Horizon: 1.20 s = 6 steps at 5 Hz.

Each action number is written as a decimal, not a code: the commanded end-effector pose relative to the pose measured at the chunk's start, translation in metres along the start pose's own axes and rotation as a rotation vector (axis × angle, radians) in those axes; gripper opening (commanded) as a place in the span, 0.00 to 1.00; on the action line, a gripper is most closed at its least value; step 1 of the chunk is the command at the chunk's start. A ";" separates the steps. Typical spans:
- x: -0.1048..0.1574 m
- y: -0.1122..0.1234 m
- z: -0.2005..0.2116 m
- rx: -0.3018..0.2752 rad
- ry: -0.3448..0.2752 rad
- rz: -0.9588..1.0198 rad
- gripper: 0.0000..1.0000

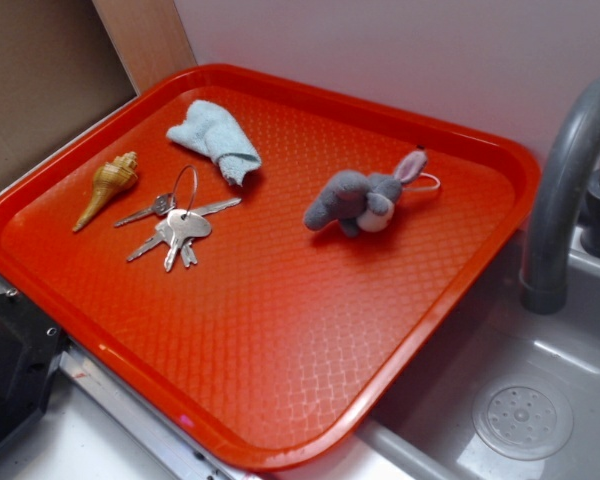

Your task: Grab the gray animal.

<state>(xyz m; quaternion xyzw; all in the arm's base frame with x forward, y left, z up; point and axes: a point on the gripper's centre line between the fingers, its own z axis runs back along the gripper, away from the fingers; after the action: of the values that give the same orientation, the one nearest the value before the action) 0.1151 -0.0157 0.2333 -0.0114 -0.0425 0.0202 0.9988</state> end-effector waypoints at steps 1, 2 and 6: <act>0.000 0.000 0.000 0.000 0.000 0.000 1.00; 0.016 -0.001 -0.013 -0.020 -0.021 -0.002 1.00; 0.115 -0.055 -0.093 -0.215 -0.141 -0.232 1.00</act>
<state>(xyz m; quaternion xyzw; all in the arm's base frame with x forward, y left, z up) 0.2331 -0.0608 0.1352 -0.1116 -0.0870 -0.0859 0.9862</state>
